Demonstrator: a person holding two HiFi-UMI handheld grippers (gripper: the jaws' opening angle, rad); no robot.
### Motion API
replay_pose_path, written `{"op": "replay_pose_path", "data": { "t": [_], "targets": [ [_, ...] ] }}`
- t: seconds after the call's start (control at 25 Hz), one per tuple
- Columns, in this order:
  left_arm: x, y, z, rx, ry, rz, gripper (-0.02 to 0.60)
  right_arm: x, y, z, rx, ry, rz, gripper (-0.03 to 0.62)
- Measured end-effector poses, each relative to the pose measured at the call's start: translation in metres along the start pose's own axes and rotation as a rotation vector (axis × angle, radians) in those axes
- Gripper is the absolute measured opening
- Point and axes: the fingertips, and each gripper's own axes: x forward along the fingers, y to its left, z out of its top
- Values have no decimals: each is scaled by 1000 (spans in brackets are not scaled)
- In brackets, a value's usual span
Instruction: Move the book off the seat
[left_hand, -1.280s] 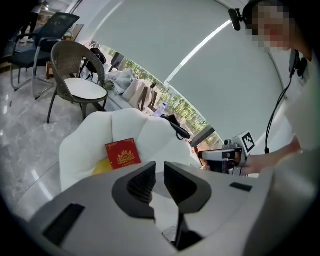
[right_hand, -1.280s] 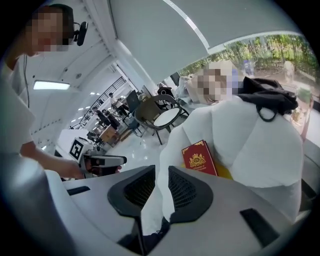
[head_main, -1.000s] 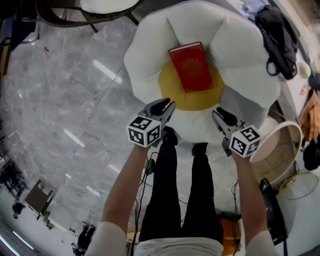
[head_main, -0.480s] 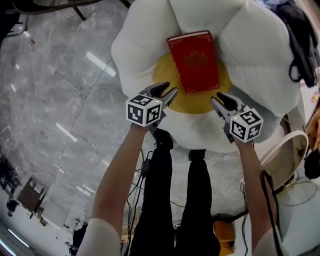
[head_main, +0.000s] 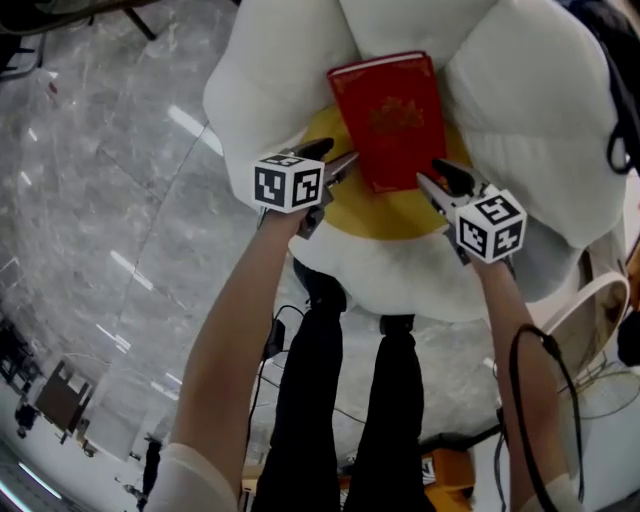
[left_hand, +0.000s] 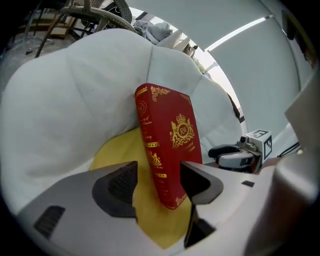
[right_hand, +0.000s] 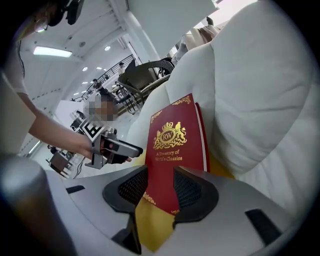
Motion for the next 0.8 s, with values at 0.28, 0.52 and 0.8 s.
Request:
{"op": "replay_pose_path", "data": {
  "t": [0.28, 0.52, 0.8],
  "targets": [
    [40, 16, 16, -79, -16, -113, 356, 11, -36, 5, 32, -111, -163, 183],
    [52, 17, 17, -129, 0, -218, 437, 21, -56, -3, 72, -128, -211, 215],
    [49, -2, 31, -156, -54, -306, 439, 23, -51, -2, 93, -161, -204, 253]
  ]
}}
